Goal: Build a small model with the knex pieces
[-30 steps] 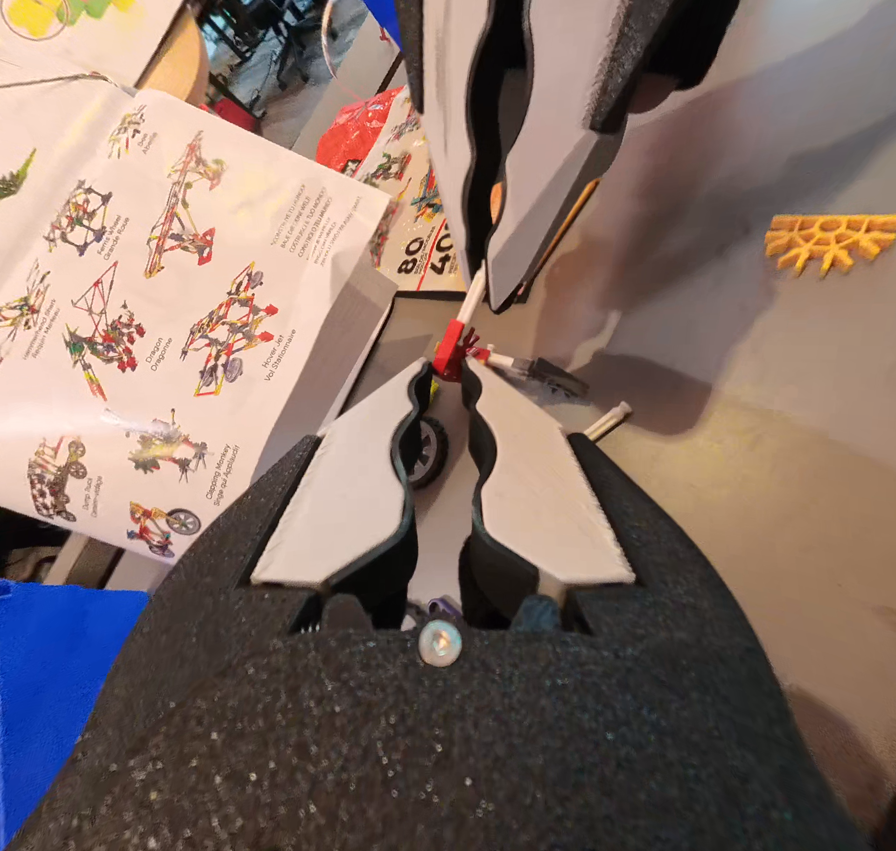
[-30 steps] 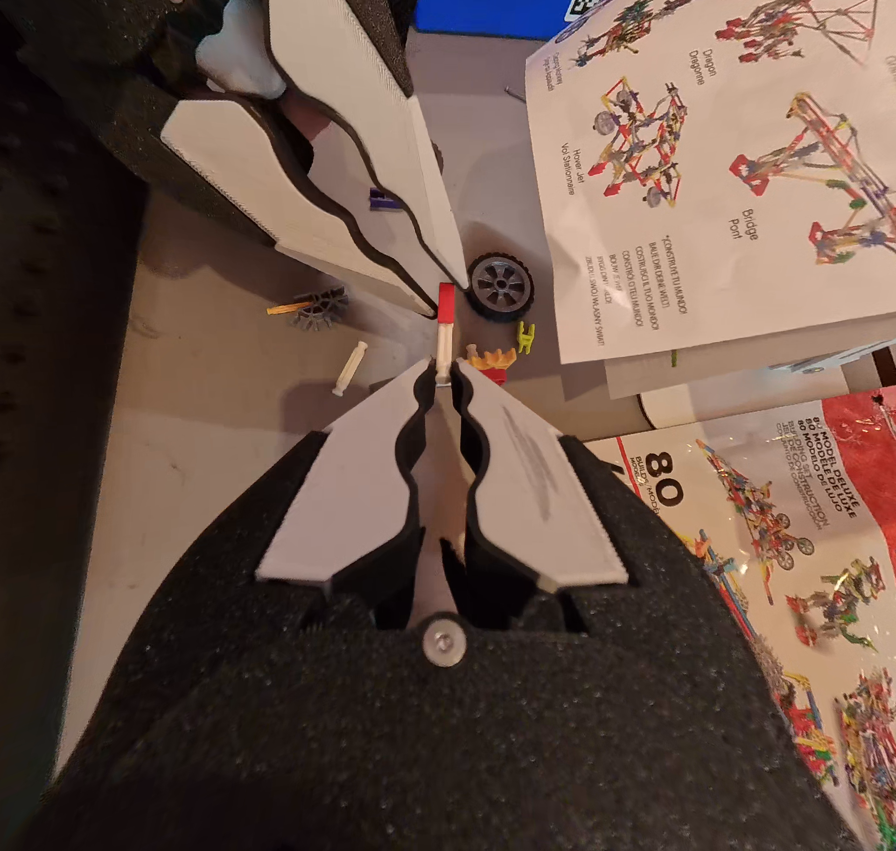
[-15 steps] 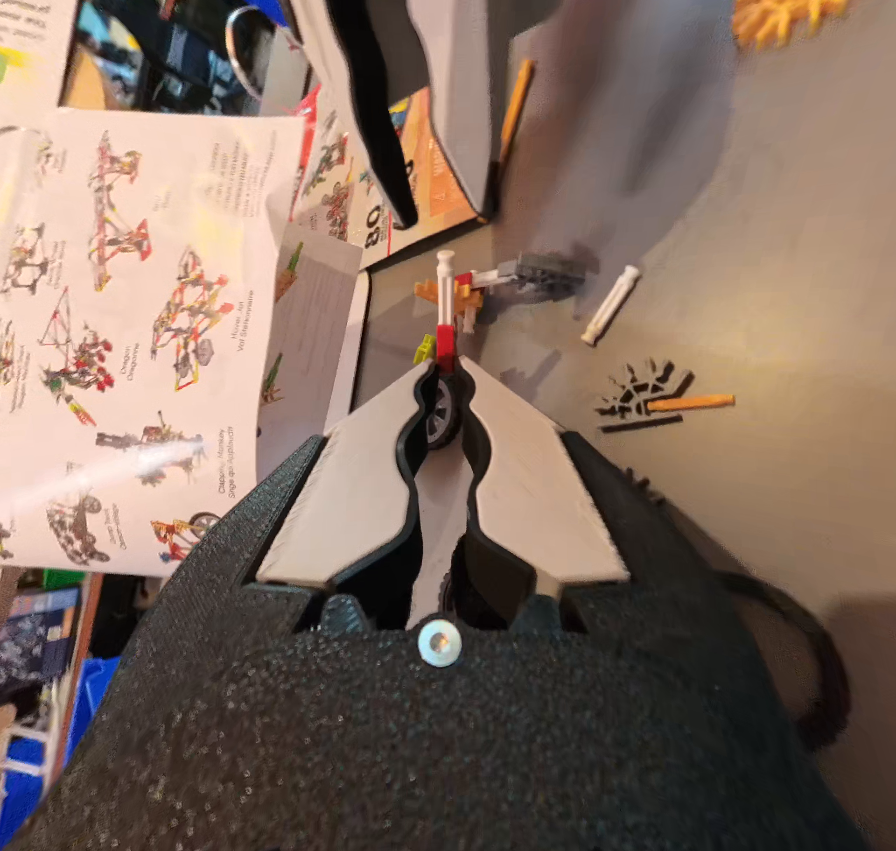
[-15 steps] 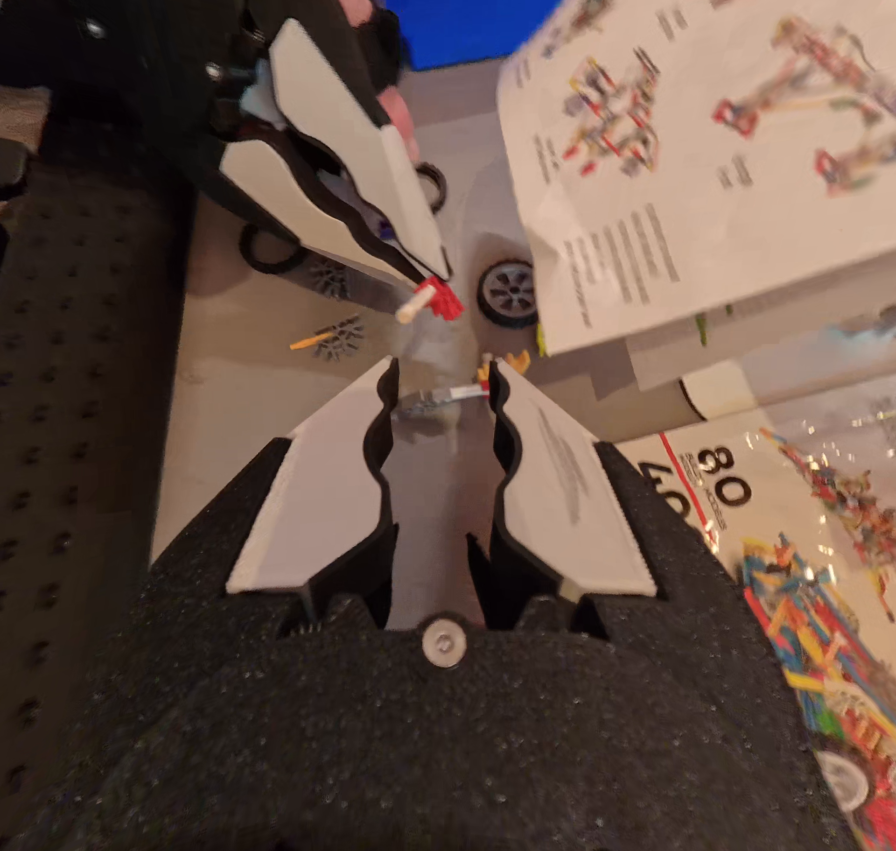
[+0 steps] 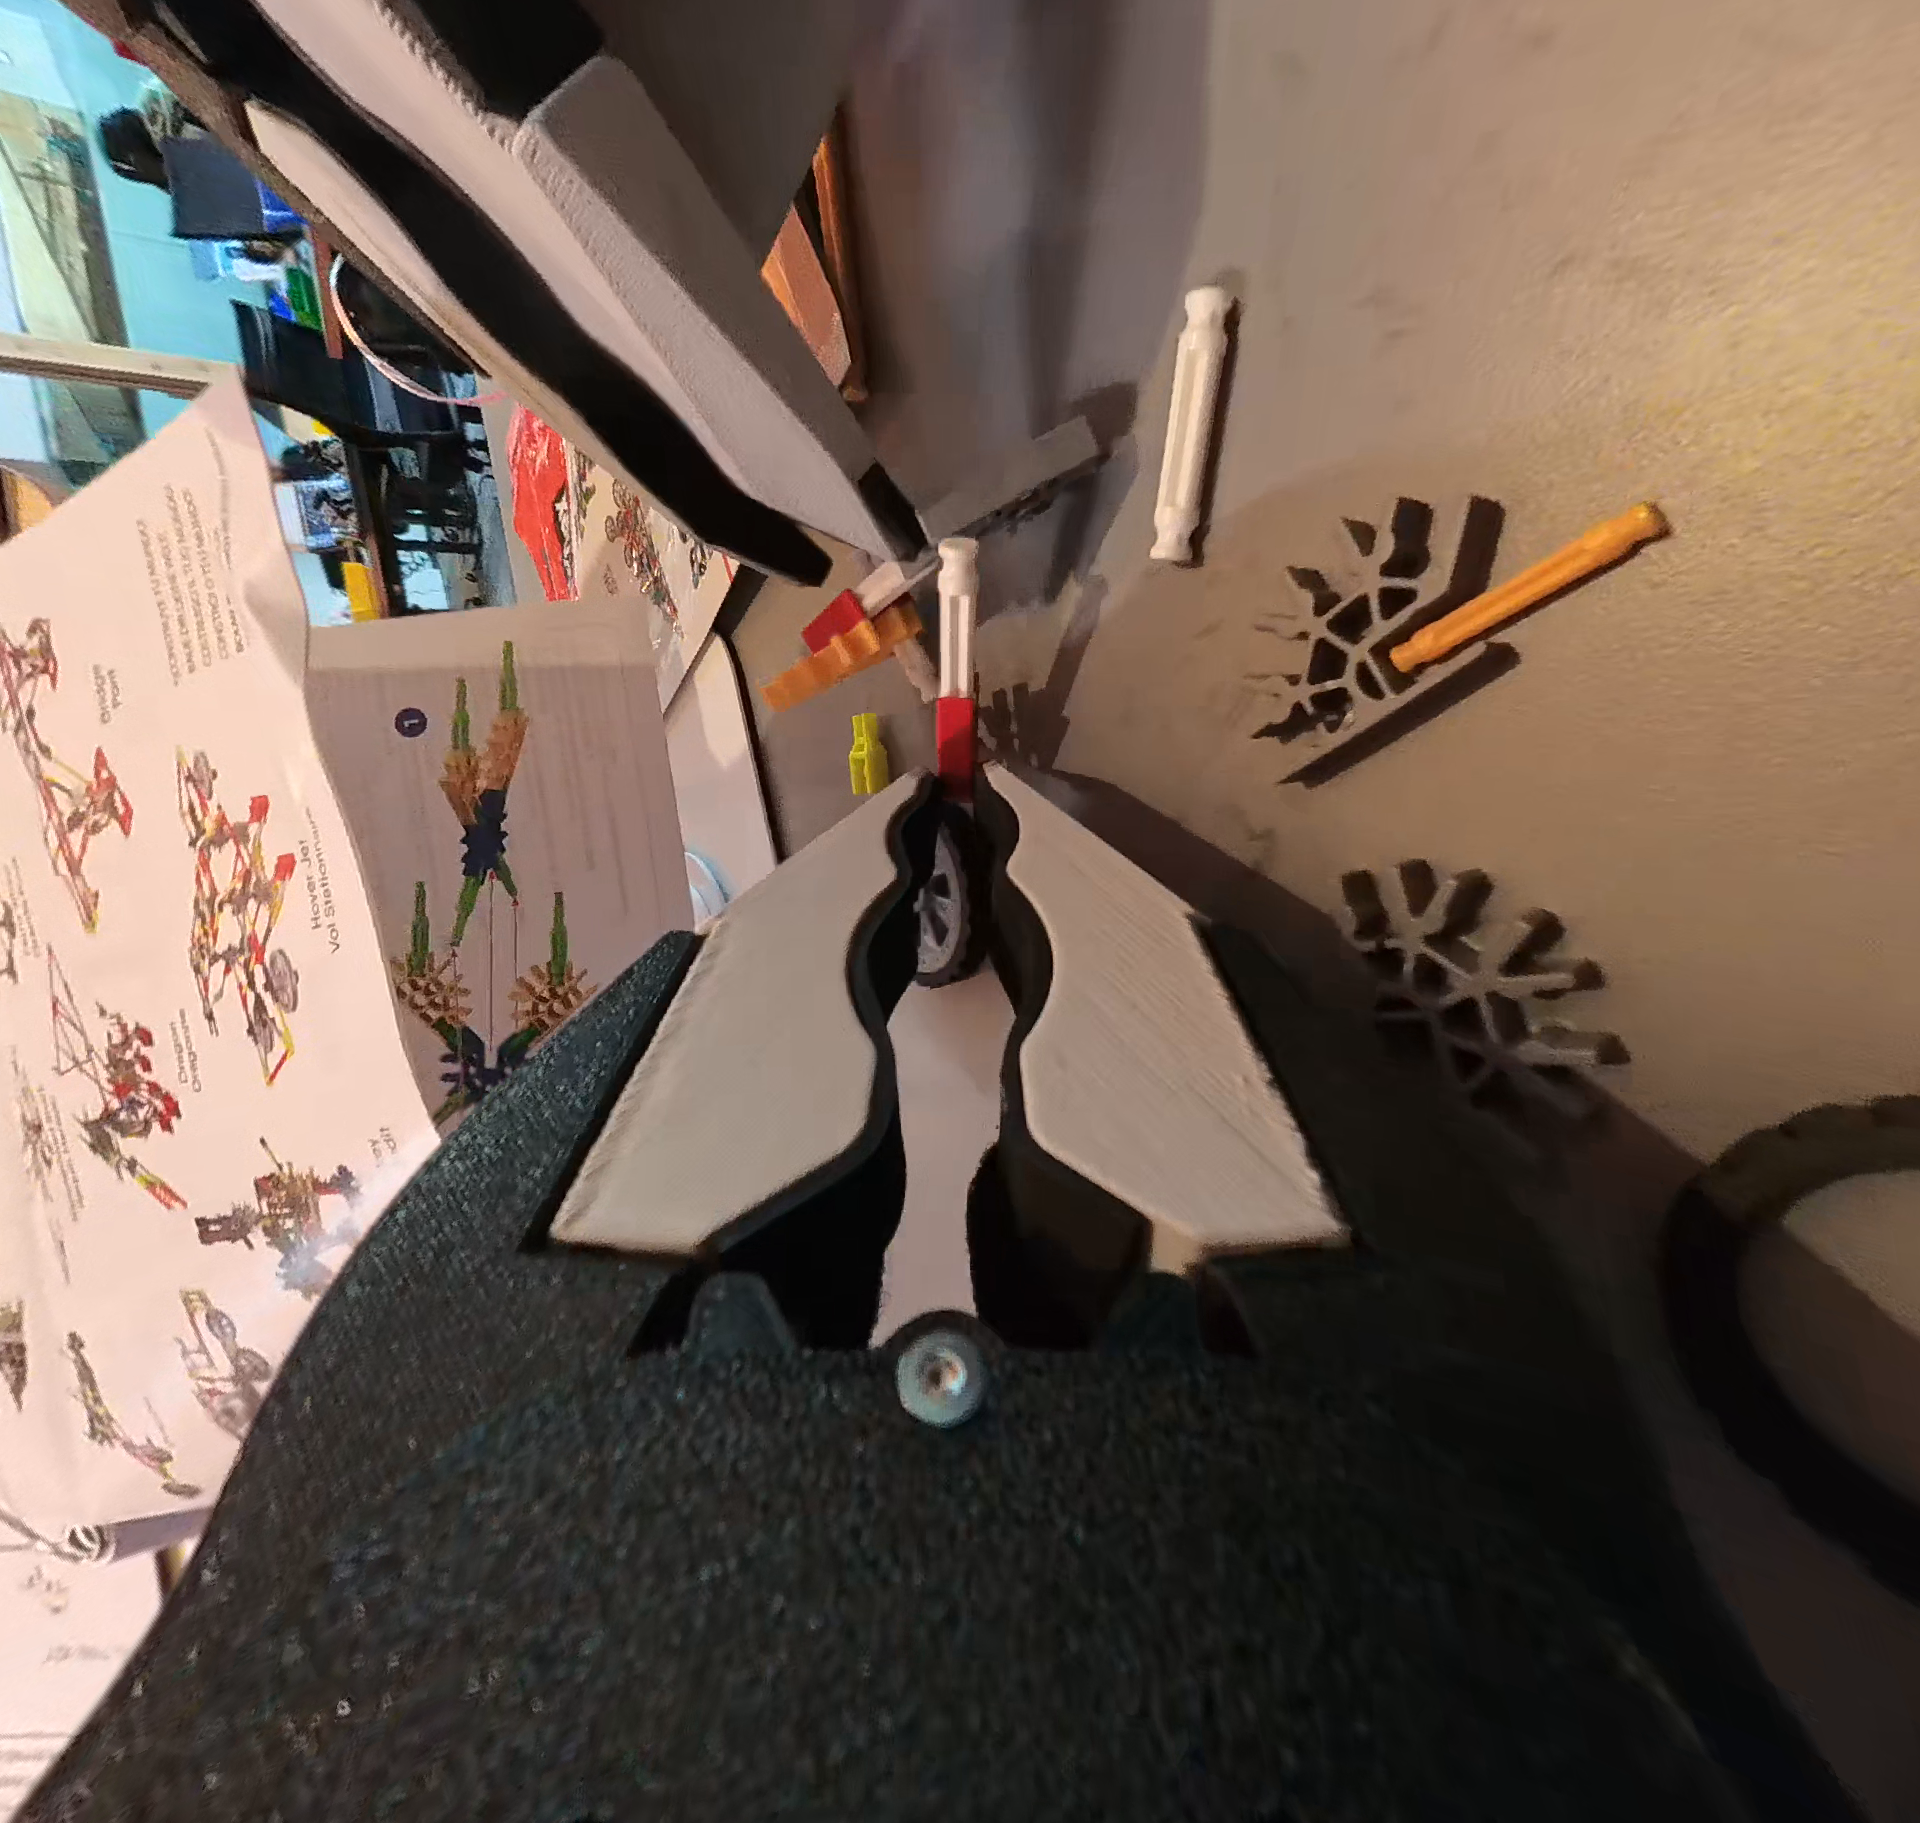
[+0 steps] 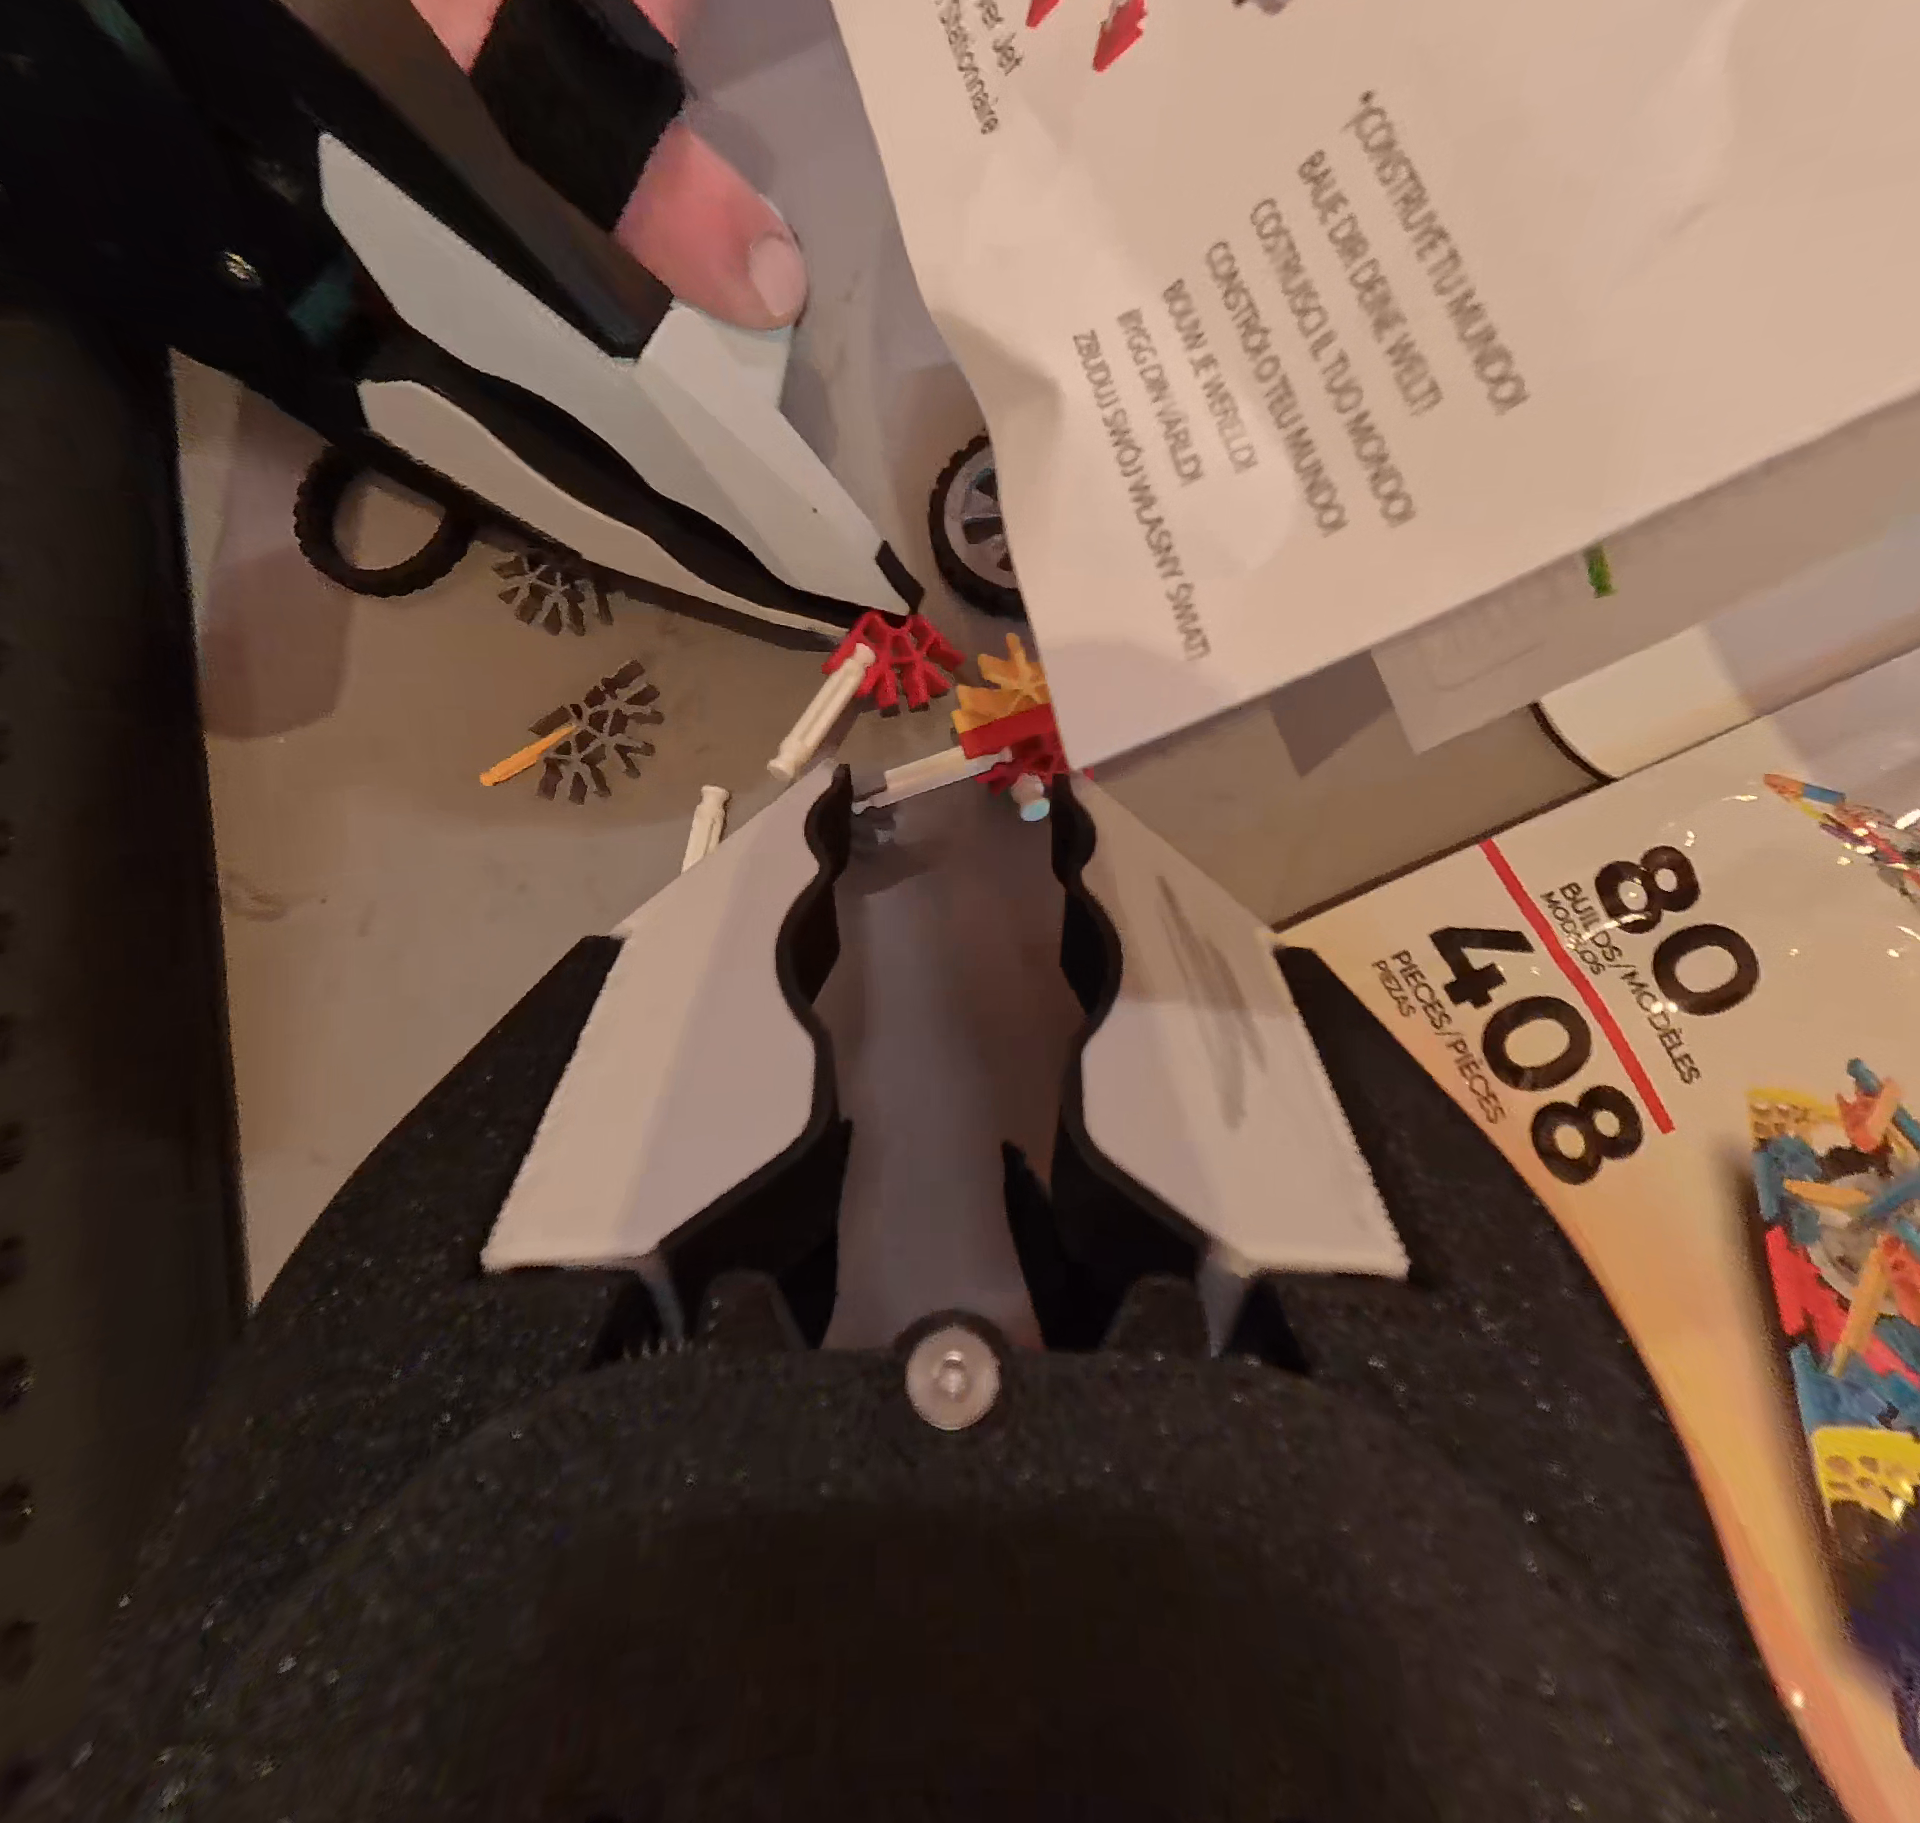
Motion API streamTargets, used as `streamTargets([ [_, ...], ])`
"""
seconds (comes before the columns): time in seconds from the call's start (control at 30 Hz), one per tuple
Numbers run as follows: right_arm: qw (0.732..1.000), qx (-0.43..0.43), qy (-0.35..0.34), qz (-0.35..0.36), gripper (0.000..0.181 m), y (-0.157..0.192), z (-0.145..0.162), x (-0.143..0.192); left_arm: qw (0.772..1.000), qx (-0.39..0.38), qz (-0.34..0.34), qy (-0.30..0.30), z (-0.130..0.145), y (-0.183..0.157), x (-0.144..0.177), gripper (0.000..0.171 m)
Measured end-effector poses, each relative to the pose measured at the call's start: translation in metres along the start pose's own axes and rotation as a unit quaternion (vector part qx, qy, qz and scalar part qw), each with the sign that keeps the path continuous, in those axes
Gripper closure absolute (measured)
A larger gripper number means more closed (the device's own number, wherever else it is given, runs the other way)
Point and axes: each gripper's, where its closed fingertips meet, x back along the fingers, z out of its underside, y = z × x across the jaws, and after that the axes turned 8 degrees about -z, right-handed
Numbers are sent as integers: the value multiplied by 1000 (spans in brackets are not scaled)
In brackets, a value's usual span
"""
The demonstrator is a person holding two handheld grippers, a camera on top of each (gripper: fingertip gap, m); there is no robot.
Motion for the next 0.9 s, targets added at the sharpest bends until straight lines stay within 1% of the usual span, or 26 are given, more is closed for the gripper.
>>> streamTargets([
  [0.2,1000,-3,-6,-17,148,3,1,0,1000,-18,6,-2,3,3,-6,167],
  [0.23,1000,-4,-7,-29,155,5,2,0,1000,-21,7,-2,2,3,-6,167],
  [0.27,999,-6,-7,-38,158,6,3,1,1000,-20,8,-3,2,3,-7,167],
  [0.47,998,-6,-5,-64,158,9,9,5,1000,-25,12,-10,-3,5,-9,167],
  [0.53,998,0,5,-61,154,9,13,3,999,-32,10,-5,0,8,-10,166],
  [0.63,998,-1,3,-61,153,9,11,2,1000,-27,6,-6,0,14,-11,167],
  [0.7,998,1,4,-55,150,7,12,3,999,-38,3,-4,0,15,-12,166],
  [0.8,998,-10,-11,-56,151,5,8,6,999,-43,3,-6,-2,13,-13,166],
  [0.9,999,-8,-11,-49,151,3,8,5,999,-41,0,-8,-3,14,-13,166],
])
